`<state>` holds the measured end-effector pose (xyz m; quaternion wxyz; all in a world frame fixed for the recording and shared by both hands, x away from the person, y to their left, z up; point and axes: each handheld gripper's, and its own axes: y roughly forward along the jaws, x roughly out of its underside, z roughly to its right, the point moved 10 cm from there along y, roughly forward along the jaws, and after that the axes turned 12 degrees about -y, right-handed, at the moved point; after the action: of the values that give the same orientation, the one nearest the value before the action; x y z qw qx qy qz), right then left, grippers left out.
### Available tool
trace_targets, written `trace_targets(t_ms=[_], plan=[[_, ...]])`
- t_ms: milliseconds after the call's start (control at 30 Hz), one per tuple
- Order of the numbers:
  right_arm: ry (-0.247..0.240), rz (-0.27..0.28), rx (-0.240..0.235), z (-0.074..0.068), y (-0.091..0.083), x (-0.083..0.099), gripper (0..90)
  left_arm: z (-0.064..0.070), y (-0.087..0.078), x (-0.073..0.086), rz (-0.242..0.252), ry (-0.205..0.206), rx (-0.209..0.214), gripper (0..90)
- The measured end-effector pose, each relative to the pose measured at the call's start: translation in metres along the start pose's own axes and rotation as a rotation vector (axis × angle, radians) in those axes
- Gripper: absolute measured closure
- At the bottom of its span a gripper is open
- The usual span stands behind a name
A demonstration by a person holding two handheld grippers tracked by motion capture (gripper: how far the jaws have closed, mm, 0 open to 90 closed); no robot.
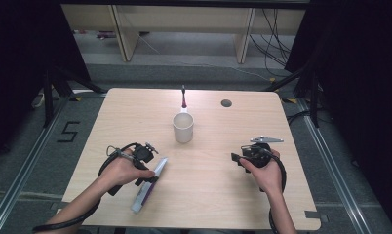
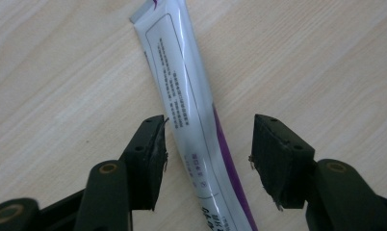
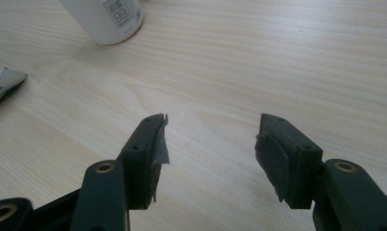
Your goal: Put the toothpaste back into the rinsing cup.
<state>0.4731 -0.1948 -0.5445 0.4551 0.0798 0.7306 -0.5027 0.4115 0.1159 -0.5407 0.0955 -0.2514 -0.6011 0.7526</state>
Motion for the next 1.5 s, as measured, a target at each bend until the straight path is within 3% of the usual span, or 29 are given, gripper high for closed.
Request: trace_targets(t_ms=[33, 67, 133, 167, 200, 233, 267, 333, 433, 467, 733, 767, 900, 1067, 1100, 1133, 1300, 1333, 1433, 1500], plan=[[-0.004, 0.002, 0.001, 0.0, 0.001, 0.0, 43.9, -0.002, 0.0, -0.001, -0.008, 0.021, -0.012, 47.0], [0.025, 0.005, -0.014, -0.004, 0.002, 0.0, 43.9, -0.003, 0.001, -0.002, -0.017, 0.016, -0.022, 47.4], [0.028, -0.008, -0.014, -0.005, 0.001, 0.0, 43.9, -0.002, 0.003, -0.002, -0.034, -0.01, -0.024, 48.2], [0.03, -0.009, -0.011, -0.005, 0.001, 0.0, 43.9, -0.004, 0.004, -0.002, -0.042, 0.009, -0.032, 48.3], [0.032, -0.006, -0.016, -0.005, 0.001, 0.0, 43.9, -0.004, 0.007, -0.001, -0.054, -0.013, -0.041, 48.4], [0.022, -0.001, -0.014, -0.004, 0.001, -0.001, 43.9, -0.006, 0.008, -0.002, -0.054, 0.006, -0.058, 48.4], [0.022, -0.001, -0.015, -0.005, 0.001, -0.001, 43.9, -0.005, 0.01, -0.002, -0.062, -0.018, -0.066, 48.5], [-0.007, 0.0, -0.003, -0.002, 0.001, -0.001, 44.0, -0.005, 0.013, -0.002, -0.073, -0.018, -0.061, 48.5], [-0.003, 0.007, -0.029, -0.005, 0.003, -0.001, 44.0, -0.005, 0.02, -0.001, -0.082, -0.028, -0.063, 48.7], [-0.012, -0.003, 0.0, -0.002, 0.001, -0.001, 44.0, -0.005, 0.023, 0.0, -0.089, -0.029, -0.066, 48.8], [0.008, -0.01, -0.027, -0.007, 0.004, 0.0, 44.0, -0.003, 0.031, 0.003, -0.114, -0.019, -0.065, 50.3], [0.0, -0.006, -0.024, -0.006, 0.004, 0.0, 44.0, -0.002, 0.033, 0.002, -0.096, -0.034, -0.066, 50.8], [0.014, -0.012, -0.026, -0.008, 0.003, 0.0, 44.1, -0.002, 0.034, 0.004, -0.11, -0.048, -0.073, 52.0], [0.023, -0.011, -0.046, -0.011, 0.004, 0.0, 44.1, -0.002, 0.034, 0.006, -0.144, -0.033, -0.082, 52.2], [0.023, -0.015, -0.043, -0.011, 0.003, 0.0, 44.2, -0.002, 0.036, 0.005, -0.123, -0.037, -0.079, 52.3], [0.024, -0.015, -0.043, -0.011, 0.004, 0.0, 44.2, -0.002, 0.035, 0.006, -0.143, -0.035, -0.081, 52.5], [0.004, 0.008, -0.054, -0.011, 0.006, -0.001, 44.3, -0.001, 0.039, 0.007, -0.136, -0.041, -0.079, 53.7], [0.006, -0.009, -0.038, -0.01, 0.005, 0.0, 44.3, 0.001, 0.04, 0.007, -0.124, -0.064, -0.077, 53.8], [0.009, -0.015, -0.043, -0.012, 0.005, 0.001, 44.3, -0.002, 0.037, 0.008, -0.156, -0.018, -0.09, 55.2], [-0.003, -0.015, -0.04, -0.01, 0.005, 0.001, 44.3, -0.001, 0.039, 0.008, -0.131, -0.012, -0.09, 57.5]])
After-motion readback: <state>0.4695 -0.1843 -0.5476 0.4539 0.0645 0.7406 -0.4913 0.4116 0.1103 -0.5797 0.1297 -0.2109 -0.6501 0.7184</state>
